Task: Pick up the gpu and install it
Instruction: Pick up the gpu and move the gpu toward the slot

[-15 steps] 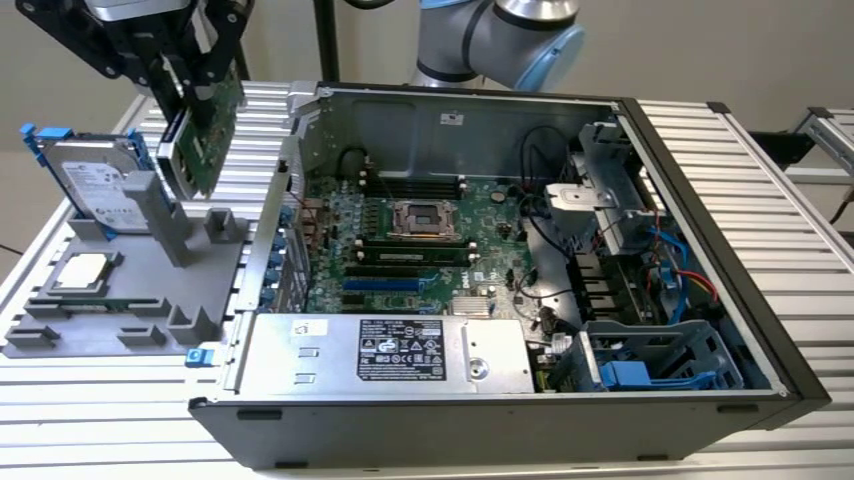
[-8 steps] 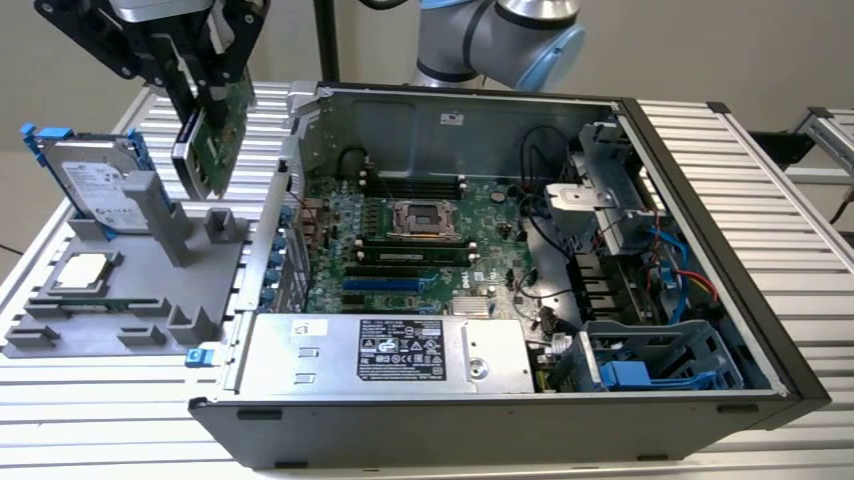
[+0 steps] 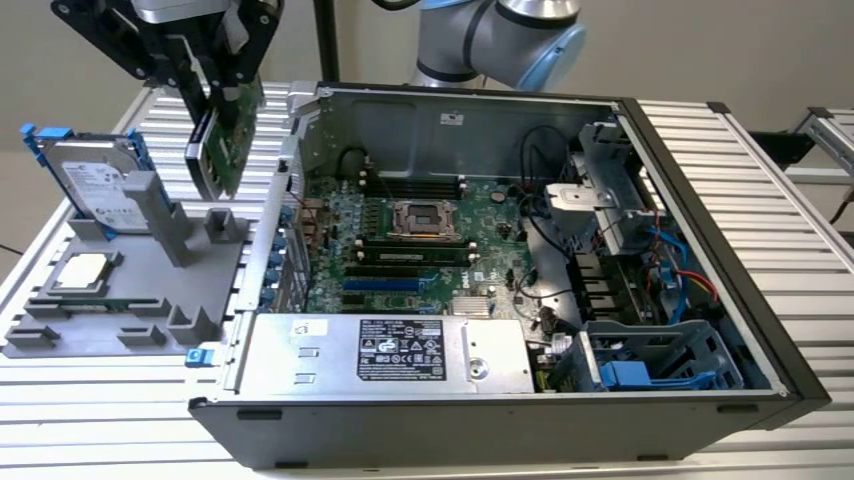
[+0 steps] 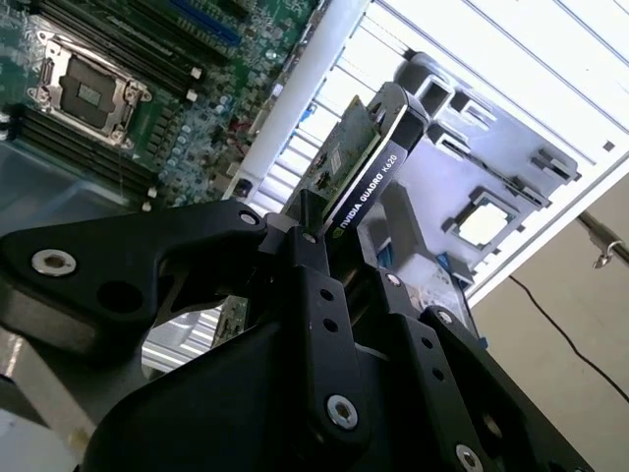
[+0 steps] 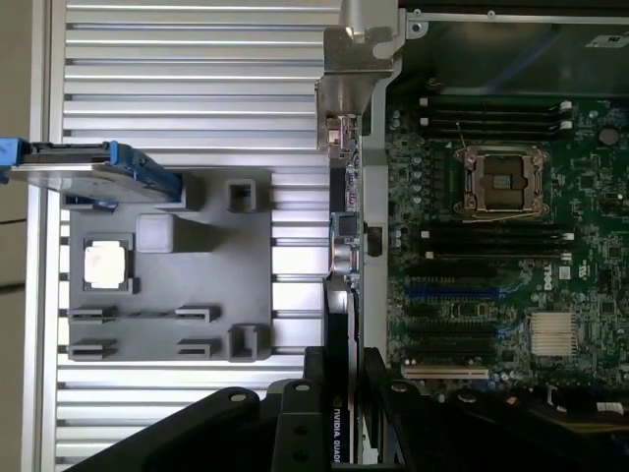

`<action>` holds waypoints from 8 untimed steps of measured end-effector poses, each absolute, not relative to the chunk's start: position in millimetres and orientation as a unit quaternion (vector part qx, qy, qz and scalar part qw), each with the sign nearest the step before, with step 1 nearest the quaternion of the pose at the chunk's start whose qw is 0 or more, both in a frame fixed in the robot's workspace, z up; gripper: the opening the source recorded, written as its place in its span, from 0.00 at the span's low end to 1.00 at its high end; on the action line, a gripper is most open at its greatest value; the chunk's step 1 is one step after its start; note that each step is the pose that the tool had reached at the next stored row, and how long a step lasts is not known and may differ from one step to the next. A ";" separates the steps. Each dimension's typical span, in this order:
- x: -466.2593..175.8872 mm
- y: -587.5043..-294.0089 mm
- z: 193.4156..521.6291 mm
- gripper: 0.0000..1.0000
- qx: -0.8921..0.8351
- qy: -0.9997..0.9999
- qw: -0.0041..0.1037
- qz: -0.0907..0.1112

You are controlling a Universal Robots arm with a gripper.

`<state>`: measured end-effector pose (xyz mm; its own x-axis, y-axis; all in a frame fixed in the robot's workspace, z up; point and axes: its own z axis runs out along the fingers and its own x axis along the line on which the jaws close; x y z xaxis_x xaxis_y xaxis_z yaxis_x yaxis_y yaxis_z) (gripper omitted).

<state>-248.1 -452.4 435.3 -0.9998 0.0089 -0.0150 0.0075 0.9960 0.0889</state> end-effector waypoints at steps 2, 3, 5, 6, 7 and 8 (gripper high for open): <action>-245.9 -452.4 435.3 0.00 0.004 0.999 0.008 0.044; -244.9 -452.4 435.2 0.00 0.004 0.999 0.008 0.045; -242.8 -452.4 435.2 0.00 0.004 0.999 0.008 0.045; -241.8 -452.4 435.2 0.00 0.004 0.999 0.008 0.045; -240.7 -452.4 435.2 0.00 0.004 0.999 0.008 0.044; -239.6 -452.4 435.2 0.00 0.004 0.999 0.008 0.044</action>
<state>-239.6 -452.4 435.2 -0.9998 0.0088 -0.0150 0.0074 0.9960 0.0890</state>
